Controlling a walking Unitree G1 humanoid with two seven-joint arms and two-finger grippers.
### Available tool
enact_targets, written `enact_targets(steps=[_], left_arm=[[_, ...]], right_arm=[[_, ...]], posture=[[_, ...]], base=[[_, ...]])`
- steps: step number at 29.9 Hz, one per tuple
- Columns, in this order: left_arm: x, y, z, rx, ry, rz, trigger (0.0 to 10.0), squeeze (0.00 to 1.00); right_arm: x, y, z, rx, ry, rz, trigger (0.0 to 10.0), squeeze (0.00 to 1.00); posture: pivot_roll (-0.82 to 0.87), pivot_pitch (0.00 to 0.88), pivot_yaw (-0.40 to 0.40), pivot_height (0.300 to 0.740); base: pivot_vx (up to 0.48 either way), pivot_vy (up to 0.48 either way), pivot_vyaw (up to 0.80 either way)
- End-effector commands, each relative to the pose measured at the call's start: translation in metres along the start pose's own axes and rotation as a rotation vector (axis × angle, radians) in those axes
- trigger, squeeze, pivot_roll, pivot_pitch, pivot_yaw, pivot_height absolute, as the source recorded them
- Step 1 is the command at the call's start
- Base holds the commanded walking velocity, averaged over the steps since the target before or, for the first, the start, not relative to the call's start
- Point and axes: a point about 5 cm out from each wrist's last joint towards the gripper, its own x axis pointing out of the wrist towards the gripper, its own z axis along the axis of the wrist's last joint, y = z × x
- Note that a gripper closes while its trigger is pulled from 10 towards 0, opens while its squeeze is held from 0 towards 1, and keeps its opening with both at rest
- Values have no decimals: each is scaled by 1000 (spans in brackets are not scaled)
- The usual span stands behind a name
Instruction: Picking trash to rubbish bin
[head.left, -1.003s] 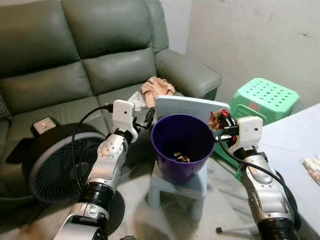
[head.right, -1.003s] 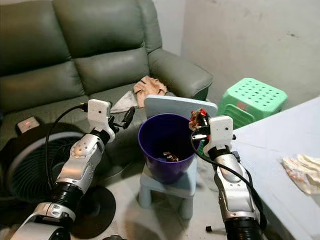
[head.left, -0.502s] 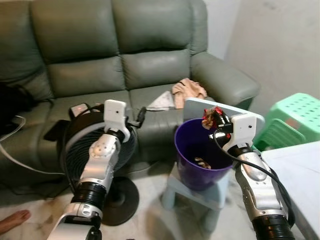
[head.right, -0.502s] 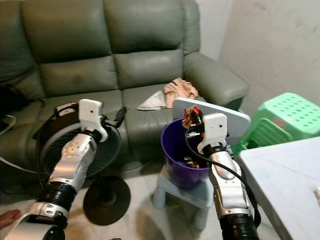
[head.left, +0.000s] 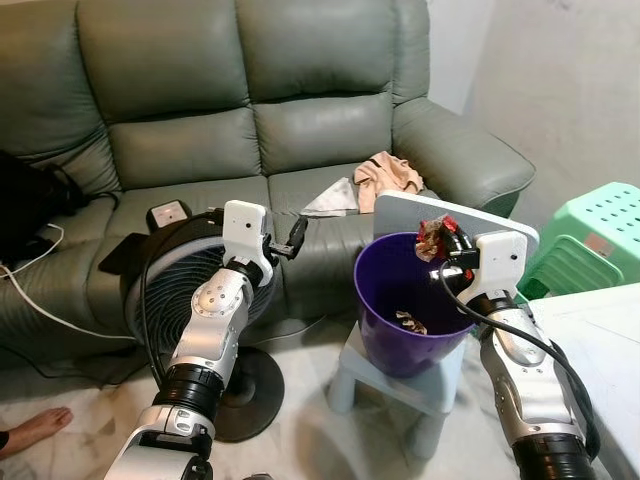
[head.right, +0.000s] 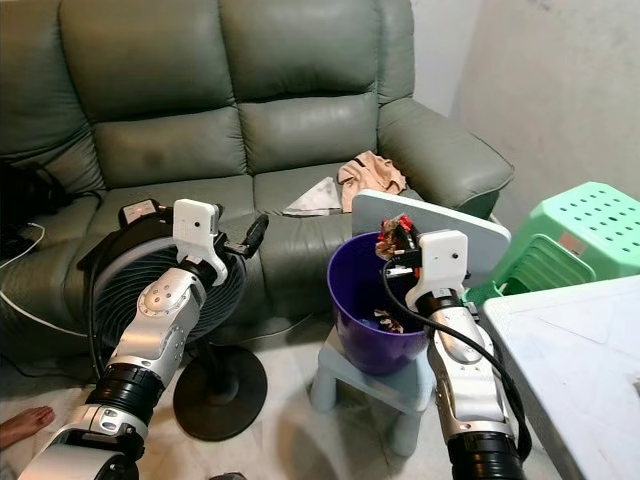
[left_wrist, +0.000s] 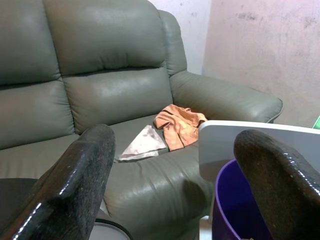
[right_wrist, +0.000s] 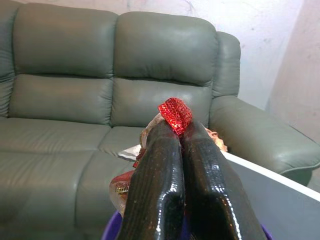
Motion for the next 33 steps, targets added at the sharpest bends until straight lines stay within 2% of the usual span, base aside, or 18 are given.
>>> enact_targets(steps=[1,15,28,33], left_arm=[[1,2,5,0,-14,-4,10000,0],[0,2,6,-5,-23,-10,10000,0],[0,-1,10,-1,-59,-2,10000,0],[-2,-5,9,-7,-65,-32,10000,0]], right_arm=[[3,0,2,-1,-7,-1,10000,0],[6,0,2,6,-1,-26,10000,0],[8,-6,-5,12,71,-61,10000,0],[12,-10,-8,-4,105,-67,10000,0]], posture=[[15,0,9,715],[20,0,7,715],[13,1,-1,715],[14,5,-6,715]], base=[[322,0,0],[403,0,0],[0,0,0],[0,0,0]])
